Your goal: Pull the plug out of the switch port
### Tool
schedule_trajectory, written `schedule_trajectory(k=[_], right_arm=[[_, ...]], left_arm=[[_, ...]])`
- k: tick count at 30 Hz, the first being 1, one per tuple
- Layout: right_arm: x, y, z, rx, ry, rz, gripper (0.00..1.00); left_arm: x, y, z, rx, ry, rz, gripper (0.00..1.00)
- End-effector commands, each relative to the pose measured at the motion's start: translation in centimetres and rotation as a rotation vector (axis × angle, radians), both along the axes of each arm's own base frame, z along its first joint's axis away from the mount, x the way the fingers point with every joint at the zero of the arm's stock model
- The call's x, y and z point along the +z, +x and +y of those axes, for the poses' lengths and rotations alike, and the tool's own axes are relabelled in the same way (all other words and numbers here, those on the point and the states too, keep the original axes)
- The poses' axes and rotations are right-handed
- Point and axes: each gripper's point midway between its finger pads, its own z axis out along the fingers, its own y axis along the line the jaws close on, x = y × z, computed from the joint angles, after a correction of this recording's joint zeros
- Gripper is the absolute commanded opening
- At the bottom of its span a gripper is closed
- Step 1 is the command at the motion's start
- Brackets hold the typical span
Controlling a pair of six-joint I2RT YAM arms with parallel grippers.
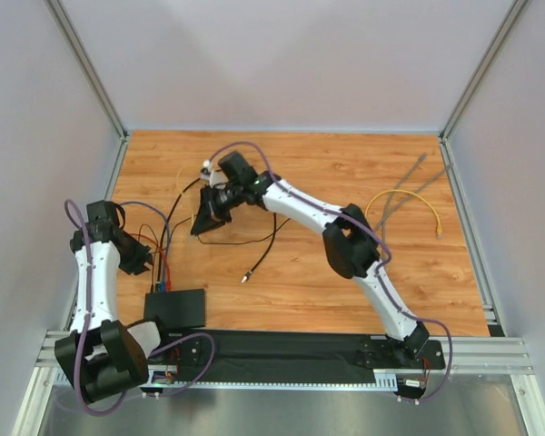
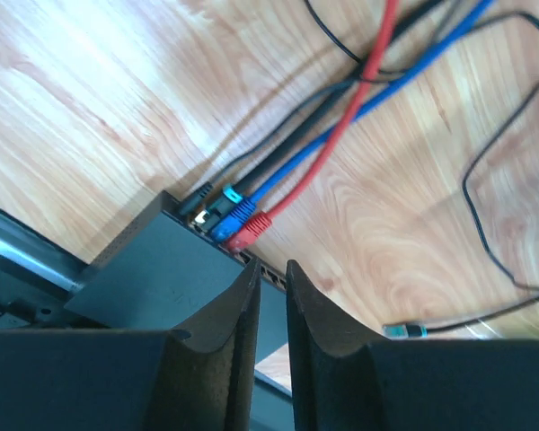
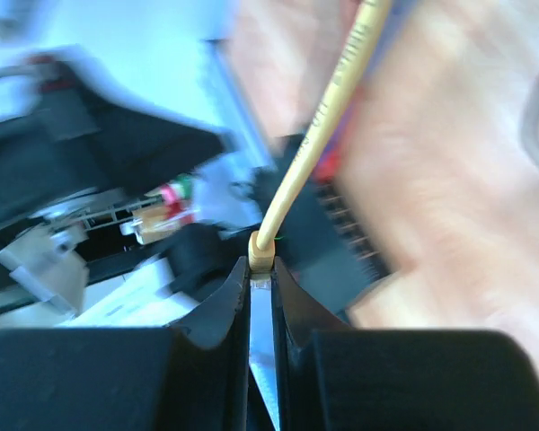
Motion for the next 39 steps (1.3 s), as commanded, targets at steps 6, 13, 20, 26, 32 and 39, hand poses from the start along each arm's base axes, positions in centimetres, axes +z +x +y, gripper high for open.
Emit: schedule_trajectory(k=[6,13,20,26,32,39], right_arm=[[24.8,1.1,-8.6,-0.056,0.336,-0.181,0.00],[35.9,6.0,-21.3,-0.309,0.460,-0.318,0.00],[30.9,11.7,-32.1,-0.584,0.286,-0.296,0.00],[19.8,14.5,-39.9,-0.795,-0.116,-0.282,0.00],[5.8,11.3,-45.3,-0.837,-0.479,-0.109,0.00],[-4.7,5.0,-49.1,-0.838,-0.709,0.099,0.00]], left_arm=[[2.3,2.1,-3.4,-0.209,-0.120,-0.194,0.25],[2.0,2.9,-4.9,-0.253,-0.195,-0.258,0.42],[2.6,3.0,-5.3,-0.284,-0.202,-0.290,0.48],[2.6,3.1,-5.3,-0.284,-0.202,-0.290,0.46],[2.1,3.0,-5.0,-0.249,-0.201,-0.262,0.44],[1.3,2.3,-4.6,-0.196,-0.191,-0.222,0.36]])
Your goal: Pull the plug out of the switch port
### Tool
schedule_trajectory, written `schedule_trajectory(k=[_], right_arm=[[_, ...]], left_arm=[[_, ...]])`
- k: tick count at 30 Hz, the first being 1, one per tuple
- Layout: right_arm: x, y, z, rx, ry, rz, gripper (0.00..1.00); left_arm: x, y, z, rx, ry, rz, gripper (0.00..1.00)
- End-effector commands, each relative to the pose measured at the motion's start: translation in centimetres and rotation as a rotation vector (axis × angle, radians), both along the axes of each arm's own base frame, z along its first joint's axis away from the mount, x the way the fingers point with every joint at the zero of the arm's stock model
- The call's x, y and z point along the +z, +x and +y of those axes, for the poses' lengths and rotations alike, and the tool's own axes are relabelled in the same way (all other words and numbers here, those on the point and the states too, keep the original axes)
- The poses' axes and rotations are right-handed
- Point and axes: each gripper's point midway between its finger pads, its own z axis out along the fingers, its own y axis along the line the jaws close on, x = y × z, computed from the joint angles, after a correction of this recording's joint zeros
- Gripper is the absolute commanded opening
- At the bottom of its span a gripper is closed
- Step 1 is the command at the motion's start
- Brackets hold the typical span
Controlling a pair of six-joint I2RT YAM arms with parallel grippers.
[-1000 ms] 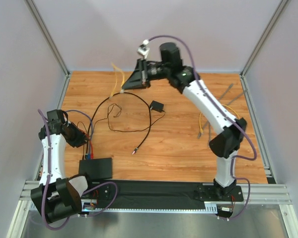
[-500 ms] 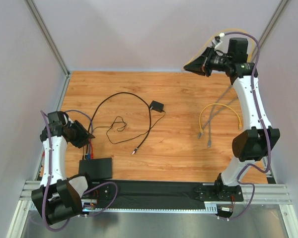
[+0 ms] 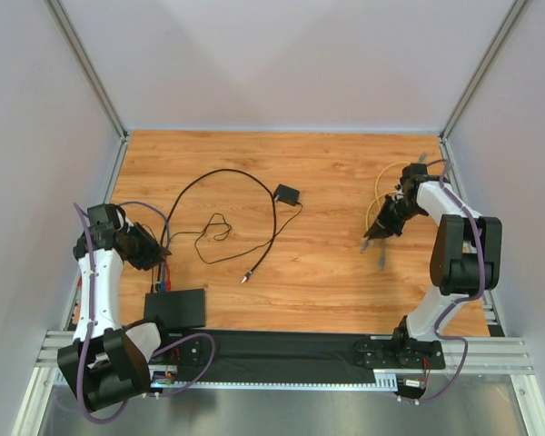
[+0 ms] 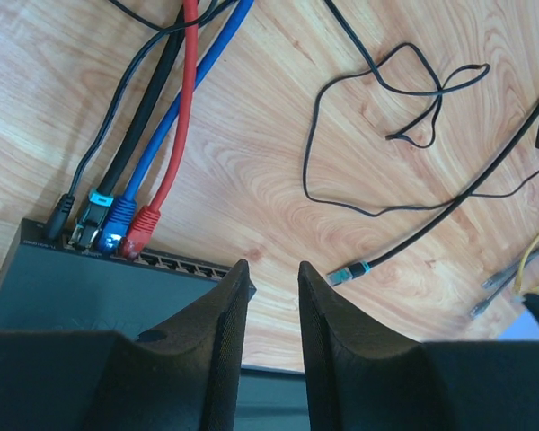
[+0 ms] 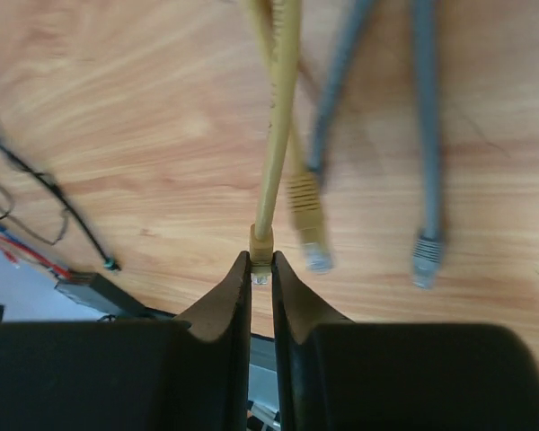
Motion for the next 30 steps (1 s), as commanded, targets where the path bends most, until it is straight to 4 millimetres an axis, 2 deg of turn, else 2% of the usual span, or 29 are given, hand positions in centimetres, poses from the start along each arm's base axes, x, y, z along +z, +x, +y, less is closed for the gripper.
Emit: schedule_trajectory(k=[1,2,4,5,6,8,10,11,12,14,15,17,18,19,20,21,22,23,24,25,26,27,28,29,30], right_arm=[[-2.0,-0.9,-2.6,0.016,-0.128,-0.002,0.01],[-2.7,-1.3,-3.0,0.029,-0.148,0.012,0.02],[-3.3,-1.6,-3.4,0.039,-0.172,0.034,0.13],[-3.1,-1.4,-3.6,0.040,-0.188,0.030,0.19],[-2.7,-1.4,-3.7,0.057,-0.213,0.024,0.29],[-1.4,-0.7,-4.3,0.074,-0.285,-0.010,0.38],[1.0,0.5,-3.7,0.115,-0.335,-0.064,0.49],[1.8,0.8,-2.9,0.140,-0.347,-0.080,0.53],[3.5,1.6,-1.4,0.180,-0.359,-0.124,0.58],[5.1,2.3,0.4,0.229,-0.375,-0.175,0.58],[6.3,2.6,3.2,0.296,-0.375,-0.226,0.59],[7.4,2.7,6.5,0.372,-0.370,-0.274,0.59],[7.9,2.0,10.3,0.461,-0.333,-0.314,0.59],[8.2,2.2,12.9,0.510,-0.286,-0.345,0.59],[8.4,1.3,16.3,0.582,-0.181,-0.362,0.58],[9.1,0.3,20.7,0.668,-0.107,-0.419,0.57],[7.9,-0.5,23.3,0.725,-0.061,-0.398,0.57],[9.5,-1.1,26.6,0.772,0.027,-0.432,0.56],[7.9,-2.9,30.1,0.853,0.070,-0.402,0.55],[7.7,-3.8,32.1,0.887,0.106,-0.392,0.53],[9.6,-4.4,34.7,0.921,0.189,-0.420,0.51],[7.7,-6.2,37.4,0.980,0.231,-0.380,0.48],[8.0,-7.3,39.1,1.013,0.289,-0.370,0.47],[9.1,-7.5,40.9,1.029,0.331,-0.406,0.47],[7.6,-8.8,42.6,1.063,0.354,-0.377,0.47]], left_arm=[[-0.3,-0.1,0.1,0.033,0.004,0.013,0.36],[-0.3,-0.2,0.2,0.038,0.006,0.016,0.36],[-0.4,-0.4,0.8,0.063,0.031,0.042,0.36],[-0.4,-0.5,1.0,0.073,0.040,0.048,0.36],[-0.5,-0.6,1.4,0.090,0.059,0.059,0.36],[-0.6,-1.0,1.7,0.113,0.072,0.081,0.37],[-1.0,-1.4,1.8,0.138,0.076,0.107,0.37],[-1.2,-1.7,1.9,0.153,0.076,0.119,0.37],[-1.4,-1.9,2.0,0.168,0.079,0.133,0.37],[-1.9,-2.3,2.0,0.173,0.080,0.150,0.37],[-2.0,-2.5,2.1,0.182,0.084,0.161,0.37],[-1.9,-2.6,2.3,0.192,0.095,0.172,0.37],[-1.9,-2.8,2.6,0.205,0.110,0.182,0.37],[-2.0,-3.1,2.7,0.213,0.116,0.202,0.37],[-2.0,-3.2,2.8,0.222,0.121,0.212,0.37],[-2.2,-3.4,2.9,0.230,0.125,0.222,0.37],[-2.4,-3.7,2.9,0.239,0.122,0.239,0.37],[-2.6,-4.0,2.9,0.253,0.123,0.259,0.37],[-2.8,-4.3,3.0,0.265,0.130,0.273,0.37],[-3.0,-4.7,2.9,0.278,0.124,0.291,0.36],[-3.4,-5.1,2.9,0.283,0.123,0.309,0.36],[-3.6,-5.4,3.0,0.294,0.130,0.318,0.36],[-3.8,-5.5,3.0,0.310,0.130,0.327,0.35],[-4.4,-6.0,3.1,0.325,0.127,0.347,0.33],[-4.7,-6.1,3.0,0.334,0.122,0.352,0.31]])
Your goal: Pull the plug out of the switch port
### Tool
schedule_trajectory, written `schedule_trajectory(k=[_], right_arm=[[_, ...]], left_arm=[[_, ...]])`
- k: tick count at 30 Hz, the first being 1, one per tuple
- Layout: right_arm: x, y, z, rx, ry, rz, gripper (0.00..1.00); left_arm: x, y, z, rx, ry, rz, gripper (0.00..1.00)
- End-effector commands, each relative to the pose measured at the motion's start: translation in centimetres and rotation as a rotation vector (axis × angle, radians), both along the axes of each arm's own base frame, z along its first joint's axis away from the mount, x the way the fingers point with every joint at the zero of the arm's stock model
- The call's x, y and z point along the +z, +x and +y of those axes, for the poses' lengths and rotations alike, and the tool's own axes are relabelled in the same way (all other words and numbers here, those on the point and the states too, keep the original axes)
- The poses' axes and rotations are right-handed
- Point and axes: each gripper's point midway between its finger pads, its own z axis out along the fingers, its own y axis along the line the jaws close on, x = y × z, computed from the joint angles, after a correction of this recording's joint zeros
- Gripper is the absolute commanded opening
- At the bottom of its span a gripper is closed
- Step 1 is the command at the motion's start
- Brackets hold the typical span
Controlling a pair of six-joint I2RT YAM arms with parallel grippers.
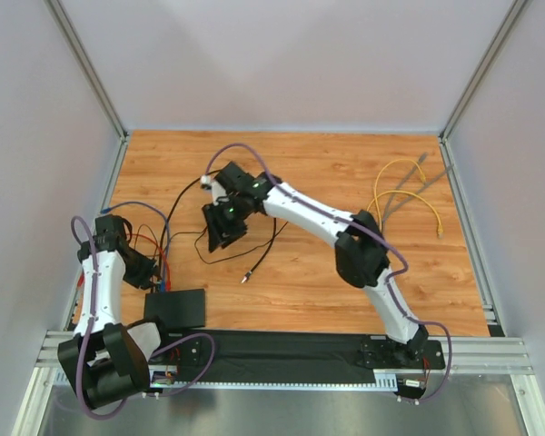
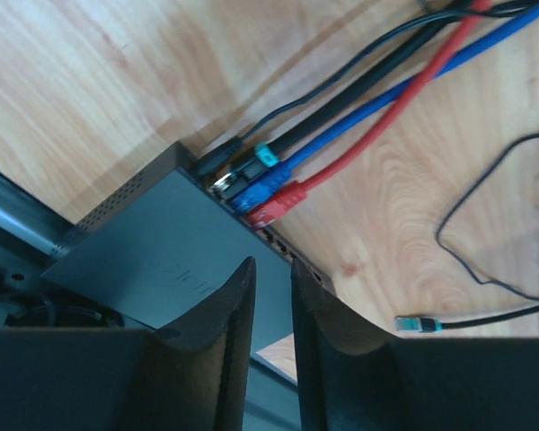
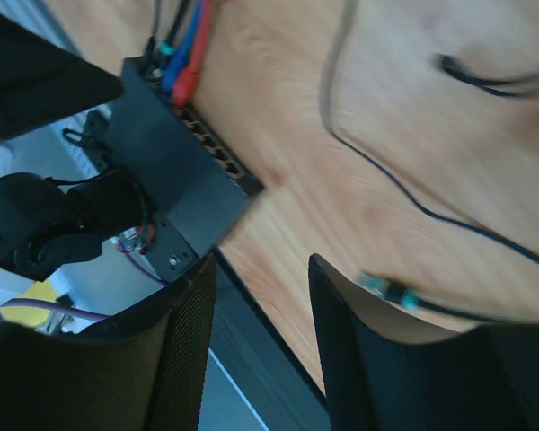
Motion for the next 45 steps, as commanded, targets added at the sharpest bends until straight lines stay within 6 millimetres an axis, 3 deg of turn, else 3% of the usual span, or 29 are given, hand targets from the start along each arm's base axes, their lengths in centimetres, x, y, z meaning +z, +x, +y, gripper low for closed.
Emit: schedule_trajectory(k=[1,5,8,9,11,12,14,20,27,37,43,45], right_arm=[[2.0,-3.2,5.3,0.130,0.172,0.101,0.47],[1.1,-3.8,8.9,0.154,0.280,0.178,0.47],[0.0,-4.3,10.5,0.158,0.331,0.277,0.47],[-1.5,-4.6,11.0,0.158,0.321,0.311,0.47],[-1.5,-4.9,12.0,0.164,0.345,0.359,0.47],[-3.0,-5.0,12.4,0.161,0.334,0.384,0.47],[-2.7,-5.3,13.3,0.167,0.363,0.404,0.48],[-5.0,-6.0,14.5,0.155,0.368,0.473,0.51],[-6.1,-6.0,15.8,0.133,0.381,0.519,0.50],[-8.7,-7.3,15.4,0.146,0.325,0.561,0.48],[-10.2,-7.9,15.4,0.156,0.303,0.555,0.47],[-10.9,-8.3,15.3,0.168,0.296,0.555,0.47]], left_arm=[[-1.4,-1.6,0.1,0.083,-0.008,0.064,0.29],[-2.1,-1.5,0.3,0.119,-0.037,0.070,0.22],[-2.4,-1.6,0.7,0.137,-0.026,0.088,0.16],[-2.5,-1.6,0.8,0.145,-0.024,0.088,0.14],[-2.6,-1.7,1.1,0.165,-0.019,0.093,0.13],[-2.7,-1.7,1.3,0.171,-0.013,0.093,0.13],[-3.0,-1.7,1.4,0.188,-0.030,0.102,0.13],[-3.8,-1.6,1.1,0.187,-0.072,0.107,0.13],[-4.2,-2.1,0.9,0.183,-0.081,0.139,0.13],[-5.5,-2.0,0.2,0.085,-0.162,0.224,0.06],[-5.1,-1.7,0.6,0.087,-0.140,0.189,0.07],[-4.1,-1.3,1.0,0.068,-0.123,0.166,0.07]])
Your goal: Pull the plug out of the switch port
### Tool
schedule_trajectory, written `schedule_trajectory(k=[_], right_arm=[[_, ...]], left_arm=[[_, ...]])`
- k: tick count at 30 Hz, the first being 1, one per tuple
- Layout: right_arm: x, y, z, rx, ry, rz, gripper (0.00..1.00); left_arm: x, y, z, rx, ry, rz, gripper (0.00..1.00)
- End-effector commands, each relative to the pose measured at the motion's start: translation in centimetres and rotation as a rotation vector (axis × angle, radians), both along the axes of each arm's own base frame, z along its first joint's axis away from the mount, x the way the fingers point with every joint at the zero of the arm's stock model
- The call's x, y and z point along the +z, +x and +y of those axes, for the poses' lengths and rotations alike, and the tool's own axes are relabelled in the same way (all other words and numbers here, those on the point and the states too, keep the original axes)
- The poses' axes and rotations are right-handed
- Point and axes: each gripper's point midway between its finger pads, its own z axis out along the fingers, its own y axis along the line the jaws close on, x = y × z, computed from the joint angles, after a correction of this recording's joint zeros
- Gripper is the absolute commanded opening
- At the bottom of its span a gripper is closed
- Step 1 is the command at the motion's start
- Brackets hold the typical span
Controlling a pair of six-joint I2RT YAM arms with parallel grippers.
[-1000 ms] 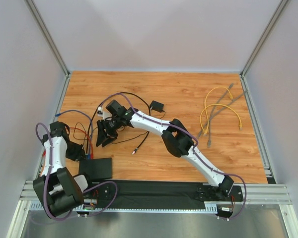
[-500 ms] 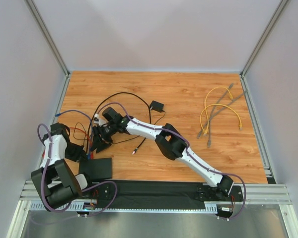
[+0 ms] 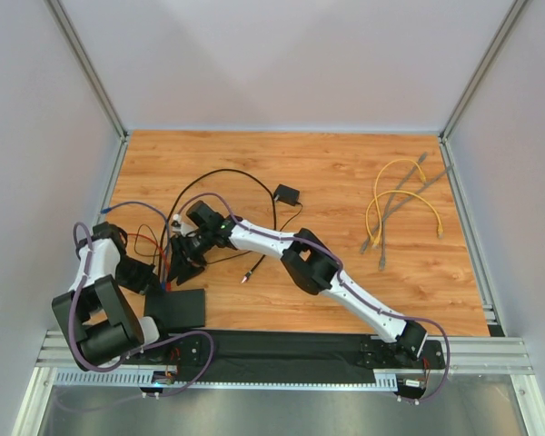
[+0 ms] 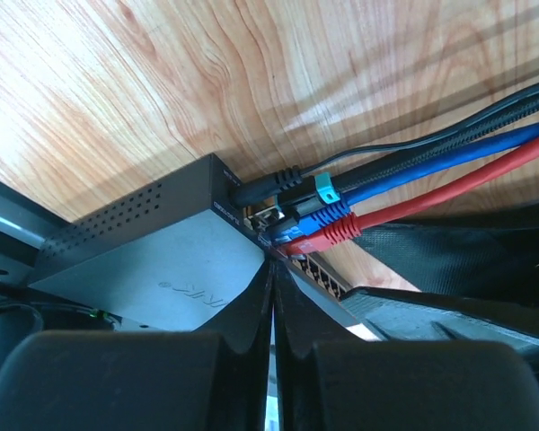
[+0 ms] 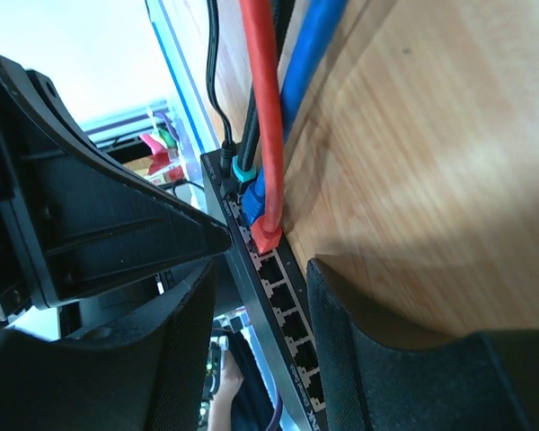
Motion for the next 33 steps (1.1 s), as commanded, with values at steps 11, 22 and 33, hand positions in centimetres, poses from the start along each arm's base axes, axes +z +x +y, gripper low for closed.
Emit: schedule_trajectory(k=[11,22,33], right_arm=[[-1.6,-1.8,0.3,0.043,-0.007,-0.020,0.47],[-3.2,-2.2,-0.1,0.067,0.002,-0.013,0.35],[-4.2,-2.0,0.6,0.082,0.028,-0.013,0.34]], left_arm=[[2.3,-0.4,3.5,0.081,0.224,-0.038,0.09],[-0.1,-1.1,1.8,0.092,0.113,0.028,0.04],[0.2,-1.2,2.0,0.079,0.122,0.029,0.02]])
